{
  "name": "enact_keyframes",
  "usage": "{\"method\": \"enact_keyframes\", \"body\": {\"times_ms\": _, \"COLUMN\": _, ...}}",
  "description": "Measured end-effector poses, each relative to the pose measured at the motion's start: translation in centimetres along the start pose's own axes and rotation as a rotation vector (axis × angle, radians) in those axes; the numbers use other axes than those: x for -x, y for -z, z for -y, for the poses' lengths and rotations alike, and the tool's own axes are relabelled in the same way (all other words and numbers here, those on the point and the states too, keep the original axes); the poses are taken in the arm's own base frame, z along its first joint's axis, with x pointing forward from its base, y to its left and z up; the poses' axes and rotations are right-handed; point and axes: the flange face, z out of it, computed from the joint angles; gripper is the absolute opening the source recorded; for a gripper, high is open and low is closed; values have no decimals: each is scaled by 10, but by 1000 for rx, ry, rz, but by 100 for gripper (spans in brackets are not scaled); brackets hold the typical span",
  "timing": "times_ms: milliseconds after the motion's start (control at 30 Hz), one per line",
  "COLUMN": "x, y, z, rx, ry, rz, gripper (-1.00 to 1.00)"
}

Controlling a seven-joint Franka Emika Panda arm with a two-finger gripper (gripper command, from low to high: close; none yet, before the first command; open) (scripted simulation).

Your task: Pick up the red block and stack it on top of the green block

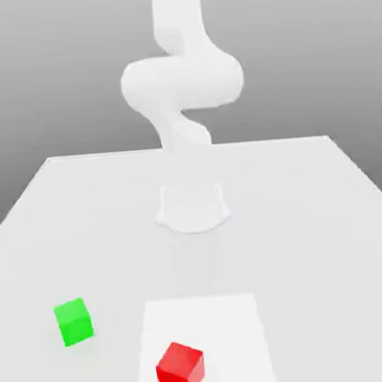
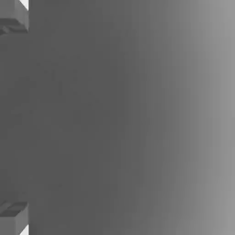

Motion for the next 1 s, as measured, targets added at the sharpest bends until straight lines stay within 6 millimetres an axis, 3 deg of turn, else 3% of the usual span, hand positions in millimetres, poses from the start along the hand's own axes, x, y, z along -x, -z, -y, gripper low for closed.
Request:
{"method": "enact_keyframes", "body": {"times_ms": 267, "x": 14, "y": -159, "z": -26, "rx": 215, "ry": -119, "rz": 110, "gripper": 0}}
{"method": "enact_keyframes", "body": {"times_ms": 533, "x": 55, "y": -295, "z": -90, "rx": 411, "ry": -242, "rz": 229, "gripper": 0}}
{"method": "enact_keyframes", "body": {"times_ms": 733, "x": 105, "y": -376, "z": -153, "rx": 549, "ry": -343, "rz": 325, "gripper": 0}}
{"method": "enact_keyframes", "body": {"times_ms": 967, "x": 160, "y": -448, "z": -212, "rx": 623, "ry": -400, "rz": 383, "gripper": 0}}
{"method": "enact_keyframes", "body": {"times_ms": 1000, "x": 166, "y": -457, "z": -218, "rx": 623, "ry": -400, "rz": 384, "gripper": -100}}
